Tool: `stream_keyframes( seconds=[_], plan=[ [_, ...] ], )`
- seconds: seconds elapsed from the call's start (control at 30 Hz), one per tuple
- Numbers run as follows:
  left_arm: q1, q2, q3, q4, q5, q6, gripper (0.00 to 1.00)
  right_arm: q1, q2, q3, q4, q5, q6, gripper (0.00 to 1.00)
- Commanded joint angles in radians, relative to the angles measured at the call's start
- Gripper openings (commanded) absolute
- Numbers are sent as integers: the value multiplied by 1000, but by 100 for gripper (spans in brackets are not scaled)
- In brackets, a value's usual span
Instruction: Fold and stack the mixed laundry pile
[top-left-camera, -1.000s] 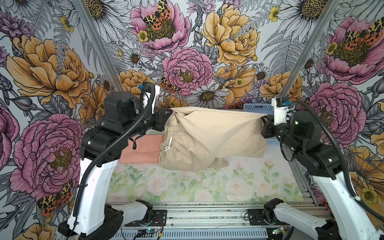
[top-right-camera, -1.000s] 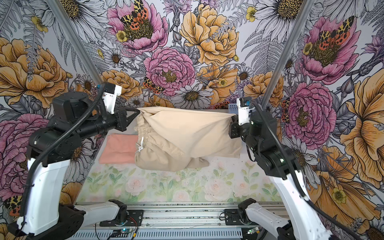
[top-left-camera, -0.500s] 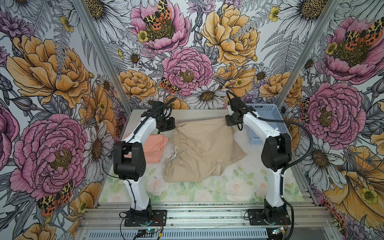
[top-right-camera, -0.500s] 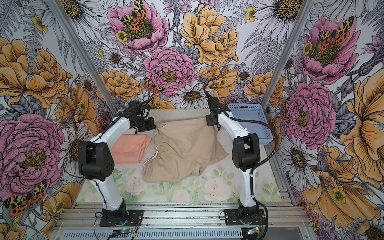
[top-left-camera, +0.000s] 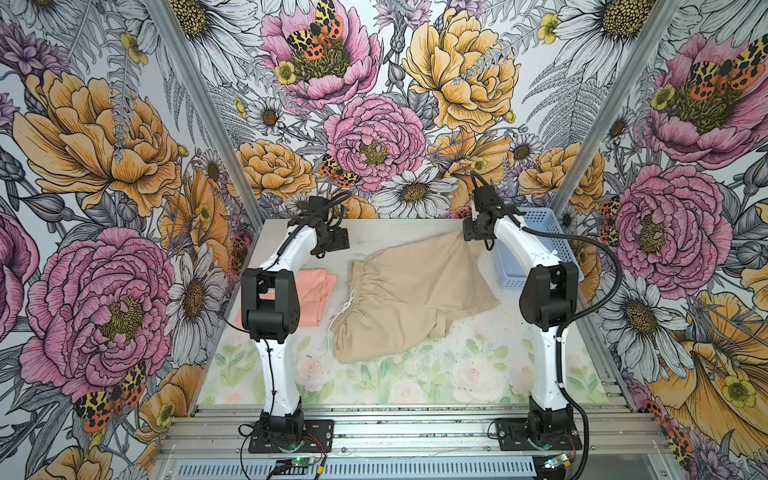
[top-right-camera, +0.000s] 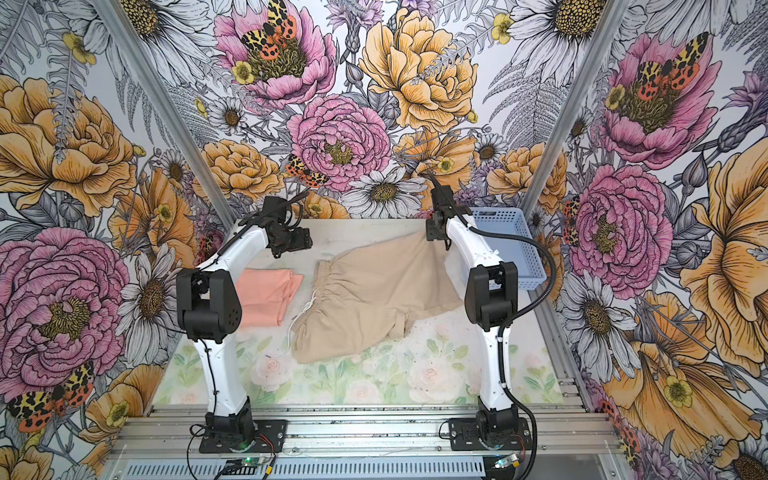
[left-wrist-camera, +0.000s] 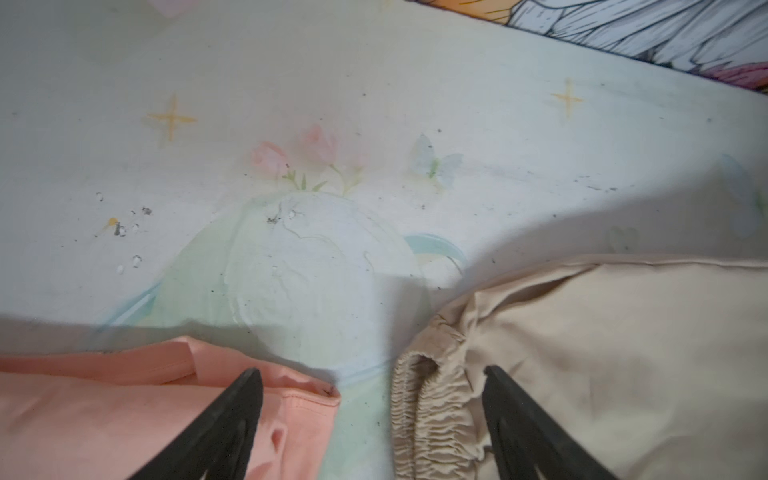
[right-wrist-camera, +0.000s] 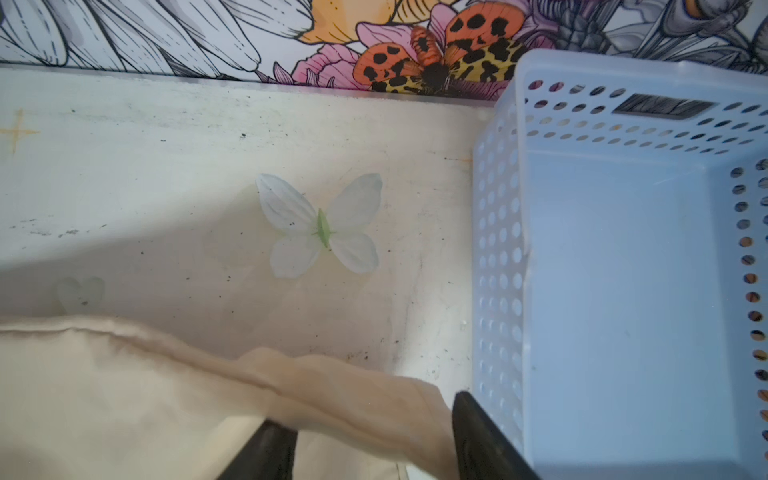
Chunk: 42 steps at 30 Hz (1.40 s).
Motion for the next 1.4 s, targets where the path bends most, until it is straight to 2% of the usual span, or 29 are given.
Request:
stream_keyframes(
  seconds=[0.0, 0.07, 0.2, 0.33, 0.43, 0.67, 0.97, 1.23, 1.37],
  plan=[
    [-90, -23, -71, 15, 5, -29, 84, 12, -55, -62, 40, 28, 4, 65],
    [-126, -9, -102, 33, -2, -32, 82, 12, -47, -57, 43, 46, -5, 69],
    [-138, 46, -114, 34, -64, -50, 77, 11, -30, -10, 44, 70, -17, 73],
    [-118, 57, -122, 53, -141, -66, 73, 12, -36, -19, 44, -26, 0, 74],
    [-99, 85, -110, 70, -152, -67, 71, 12, -21, -58, 45, -95, 32, 73],
    [-73, 166, -78, 46, -223, -59, 63, 8, 35, -105, 83, -105, 65, 72],
    [-47, 190, -78, -5, -345, -67, 55, -33, 149, 9, 82, -150, 102, 68],
    [-19, 180, -63, -23, -379, -77, 53, -50, 321, 165, 49, -177, 129, 65],
    [-25, 175, -54, -24, -365, -72, 53, -51, 365, 250, -4, -131, 146, 65]
  ],
)
